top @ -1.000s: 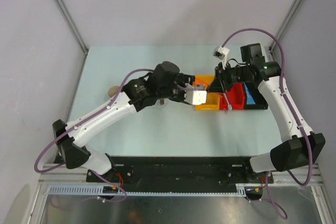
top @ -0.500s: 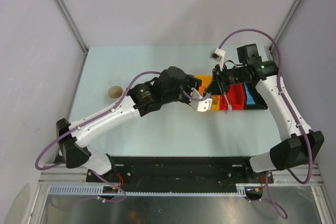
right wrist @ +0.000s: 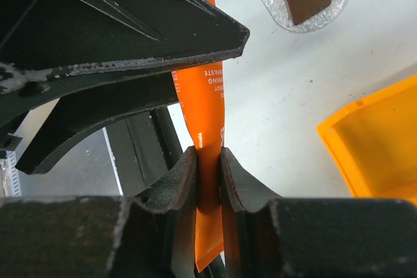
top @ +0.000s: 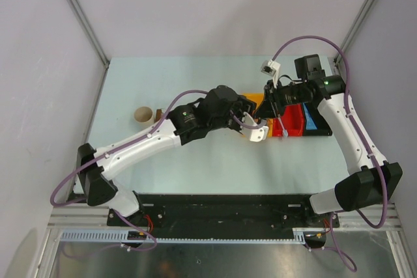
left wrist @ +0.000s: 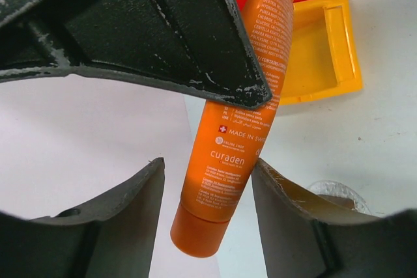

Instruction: Prepare toiletry sets of a toothbrush and toothpaste on the tray

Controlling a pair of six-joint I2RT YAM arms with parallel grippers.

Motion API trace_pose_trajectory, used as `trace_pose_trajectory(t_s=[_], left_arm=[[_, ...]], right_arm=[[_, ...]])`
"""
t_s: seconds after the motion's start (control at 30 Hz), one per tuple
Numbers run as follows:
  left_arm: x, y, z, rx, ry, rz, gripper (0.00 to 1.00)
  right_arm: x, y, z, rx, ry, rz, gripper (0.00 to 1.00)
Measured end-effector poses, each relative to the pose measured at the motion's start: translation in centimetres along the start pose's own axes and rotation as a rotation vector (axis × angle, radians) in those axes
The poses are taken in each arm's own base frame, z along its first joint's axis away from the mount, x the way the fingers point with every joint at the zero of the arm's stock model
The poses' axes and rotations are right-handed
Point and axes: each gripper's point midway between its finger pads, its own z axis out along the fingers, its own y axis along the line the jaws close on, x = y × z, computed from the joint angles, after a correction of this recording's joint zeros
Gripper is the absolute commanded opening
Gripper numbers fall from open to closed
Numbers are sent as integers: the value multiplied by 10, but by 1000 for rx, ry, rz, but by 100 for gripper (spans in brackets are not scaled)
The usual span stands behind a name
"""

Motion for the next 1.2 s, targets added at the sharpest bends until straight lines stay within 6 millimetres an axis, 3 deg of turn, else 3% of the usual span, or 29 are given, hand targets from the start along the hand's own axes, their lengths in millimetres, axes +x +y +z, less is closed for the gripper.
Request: trace_pose_trajectory(t_s=[0.27,0.37,0.5,0.63,0.77,0.87,1.03,1.2], left_arm=[[4,-8,9,16,15,11,54],[5,-9,10,16,18,17,45],[5,-11,11,23,18,23,27],[5,-14,13,27,17,26,14],[6,-17,15,27,17,19,0],[11,-28,18,52,27,7,0],[17,-49,22,96,38,-32,0],[24,-56,17,118,25,-129,0]], right_arm=[[0,3,0,-15,-1,5,4],[1,3,0,-15,2,9,5],[1,3,0,-16,1,6,11],[3,2,0,-8,8,7,24],[2,2,-1,-4,7,11,48],[0,2,-3,5,-3,11,60],[-4,-5,-16,45,-37,13,65],[-7,-19,-34,112,-76,33,66]])
